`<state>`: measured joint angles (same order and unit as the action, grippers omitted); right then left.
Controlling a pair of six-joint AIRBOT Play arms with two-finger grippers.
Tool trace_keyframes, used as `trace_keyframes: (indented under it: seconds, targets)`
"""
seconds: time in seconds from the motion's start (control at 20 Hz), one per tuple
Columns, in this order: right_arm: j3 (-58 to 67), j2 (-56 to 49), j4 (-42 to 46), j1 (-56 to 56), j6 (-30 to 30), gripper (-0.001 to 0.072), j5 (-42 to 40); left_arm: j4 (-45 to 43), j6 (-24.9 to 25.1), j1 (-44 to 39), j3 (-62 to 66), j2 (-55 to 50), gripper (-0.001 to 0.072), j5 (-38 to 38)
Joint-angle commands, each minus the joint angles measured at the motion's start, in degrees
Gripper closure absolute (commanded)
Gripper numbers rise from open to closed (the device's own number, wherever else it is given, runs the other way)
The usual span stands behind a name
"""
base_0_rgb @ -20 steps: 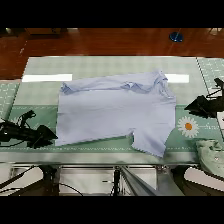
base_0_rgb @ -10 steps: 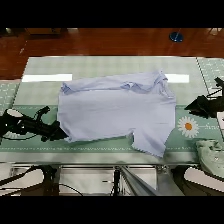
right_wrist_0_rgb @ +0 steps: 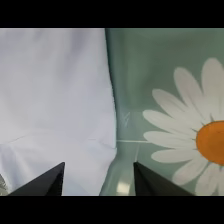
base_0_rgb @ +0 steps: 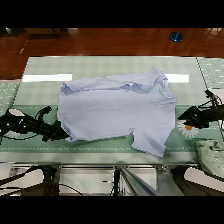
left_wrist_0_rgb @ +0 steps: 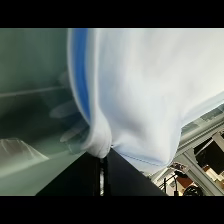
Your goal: Fold the shirts.
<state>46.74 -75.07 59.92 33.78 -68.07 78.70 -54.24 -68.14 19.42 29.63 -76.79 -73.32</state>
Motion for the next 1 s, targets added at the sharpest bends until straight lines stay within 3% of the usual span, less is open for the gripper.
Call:
trace_keyframes:
  seconds: [0.0, 0.35, 0.4, 0.45, 0.5, 0.55, 0.7, 0.95]
  targets:
    - [-3.6, 0.0, -1.1, 0.0, 0.2, 0.0202, -3.2, -0.2, 0.0, 0.0, 0.1, 0.0, 0.0681, 2.2]
    - [-10.3, 0.0, -5.6, -6.8, -1.1, 0.0218, -12.5, -0.1, 0.4, 0.0, 0.1, 0.0, 0.0681, 2.2]
    - [-10.8, 0.0, -5.5, -8.8, -2.3, 0.0292, -14.6, -0.1, 0.6, 0.0, 0.1, 0.0, 0.0682, 2.2]
    - [-10.8, 0.0, -5.5, -10.6, -2.8, 0.0423, -16.6, -0.1, 1.1, 0.0, 0.2, 0.0, 0.0682, 2.3]
    - [-10.6, 0.0, -7.0, -11.5, -2.8, 0.06, -17.7, -0.1, 1.3, 0.0, 0.7, 0.0, 0.0682, 2.2]
    - [-9.8, 0.2, -8.5, -11.4, -2.7, 0.0674, -17.2, 0.0, 1.3, 0.0, 1.7, 0.3, 0.0682, 1.6]
    - [-3.2, 4.9, -9.6, -9.5, 0.1, 0.0678, -13.2, 3.8, 2.0, 0.9, 8.4, 3.9, 0.0683, -2.2]
    - [17.5, 21.0, -15.6, -7.2, 0.8, 0.0679, -13.7, 27.8, 5.1, 6.7, 30.8, 19.2, 0.0683, -3.8]
